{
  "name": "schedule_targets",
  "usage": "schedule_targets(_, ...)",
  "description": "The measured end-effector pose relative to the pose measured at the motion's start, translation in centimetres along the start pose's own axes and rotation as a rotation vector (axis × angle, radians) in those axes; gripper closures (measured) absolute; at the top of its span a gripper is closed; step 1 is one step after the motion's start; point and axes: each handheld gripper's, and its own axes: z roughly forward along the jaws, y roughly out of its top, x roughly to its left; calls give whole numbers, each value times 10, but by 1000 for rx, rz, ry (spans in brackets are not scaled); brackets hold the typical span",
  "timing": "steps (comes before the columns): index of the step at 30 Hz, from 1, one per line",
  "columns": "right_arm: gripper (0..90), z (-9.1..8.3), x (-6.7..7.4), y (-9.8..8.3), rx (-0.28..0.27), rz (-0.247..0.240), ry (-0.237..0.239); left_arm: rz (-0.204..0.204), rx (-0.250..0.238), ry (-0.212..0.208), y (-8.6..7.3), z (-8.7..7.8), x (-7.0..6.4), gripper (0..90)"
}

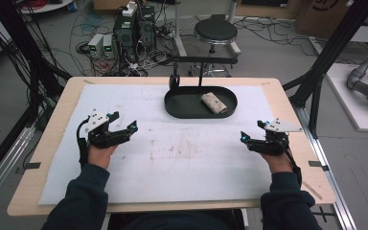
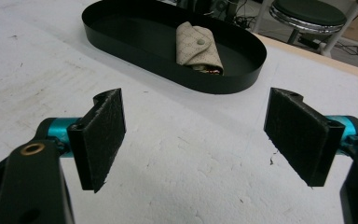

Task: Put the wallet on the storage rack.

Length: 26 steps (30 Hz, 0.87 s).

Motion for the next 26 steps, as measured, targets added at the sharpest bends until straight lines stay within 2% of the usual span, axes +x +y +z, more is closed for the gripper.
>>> schedule_targets(7, 211, -1, 3, 0, 2, -1, -2, 6, 0, -3, 0, 0, -1, 192)
schedule_targets(26, 211, 2, -1, -3, 15, -1, -7, 3, 3, -6, 0, 1, -1, 192)
